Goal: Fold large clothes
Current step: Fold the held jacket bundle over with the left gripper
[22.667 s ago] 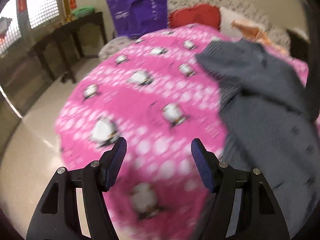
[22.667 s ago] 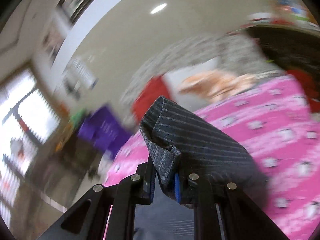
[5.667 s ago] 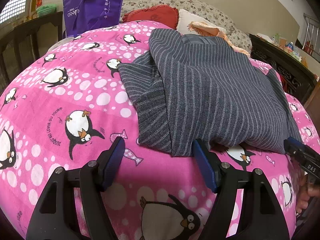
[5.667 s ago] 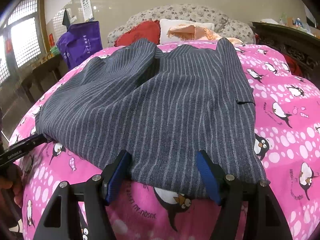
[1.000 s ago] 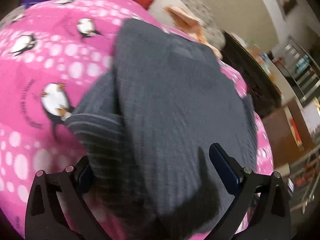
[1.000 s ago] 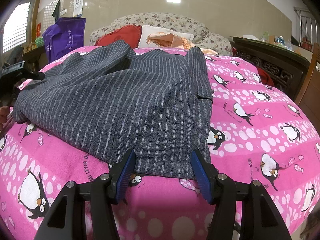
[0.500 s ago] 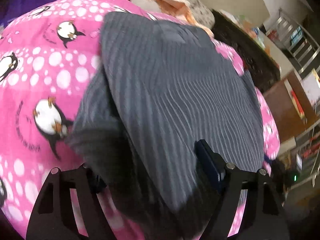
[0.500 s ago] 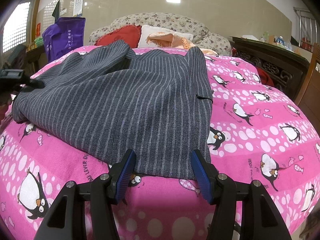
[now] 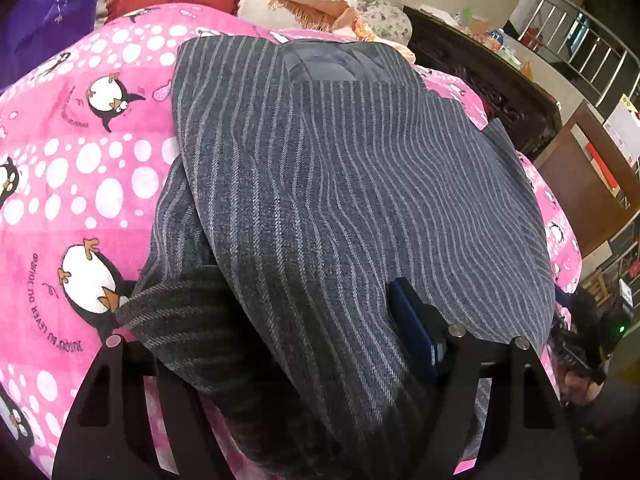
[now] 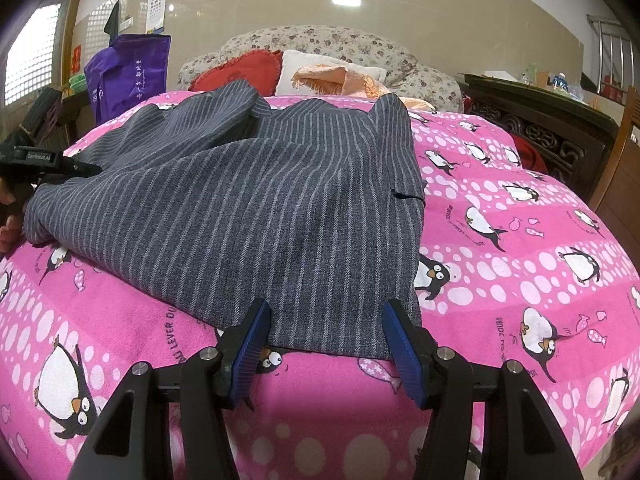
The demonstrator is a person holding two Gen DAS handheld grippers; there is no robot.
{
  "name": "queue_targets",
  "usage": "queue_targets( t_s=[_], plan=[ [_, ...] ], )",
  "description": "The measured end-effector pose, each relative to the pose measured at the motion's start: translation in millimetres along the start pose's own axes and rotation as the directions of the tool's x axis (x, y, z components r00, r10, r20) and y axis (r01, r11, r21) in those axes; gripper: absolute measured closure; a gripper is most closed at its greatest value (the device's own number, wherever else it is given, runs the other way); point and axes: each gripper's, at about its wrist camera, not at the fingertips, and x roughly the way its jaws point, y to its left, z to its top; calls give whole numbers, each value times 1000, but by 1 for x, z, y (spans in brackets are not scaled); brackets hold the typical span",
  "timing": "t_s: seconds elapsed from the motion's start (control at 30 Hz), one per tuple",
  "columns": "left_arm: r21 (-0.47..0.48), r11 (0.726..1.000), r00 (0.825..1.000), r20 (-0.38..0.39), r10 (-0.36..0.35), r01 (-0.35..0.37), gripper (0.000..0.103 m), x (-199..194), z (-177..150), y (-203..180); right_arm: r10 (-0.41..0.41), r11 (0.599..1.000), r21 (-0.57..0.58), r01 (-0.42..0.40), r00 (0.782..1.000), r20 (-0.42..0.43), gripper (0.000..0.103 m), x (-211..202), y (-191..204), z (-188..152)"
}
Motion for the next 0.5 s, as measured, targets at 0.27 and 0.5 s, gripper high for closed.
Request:
queue_targets(
  t_s=[0.27,0.5],
  plan=[
    [65,988,990,2,141,-140,74,2,0,-31,2,1000,2,-2,1000,0,45,0,0,0],
    [16,999,999,-10,-38,38,89,-34,36,-77,1,1000,11,-1,1000,-21,45,0,-2,3]
  ],
)
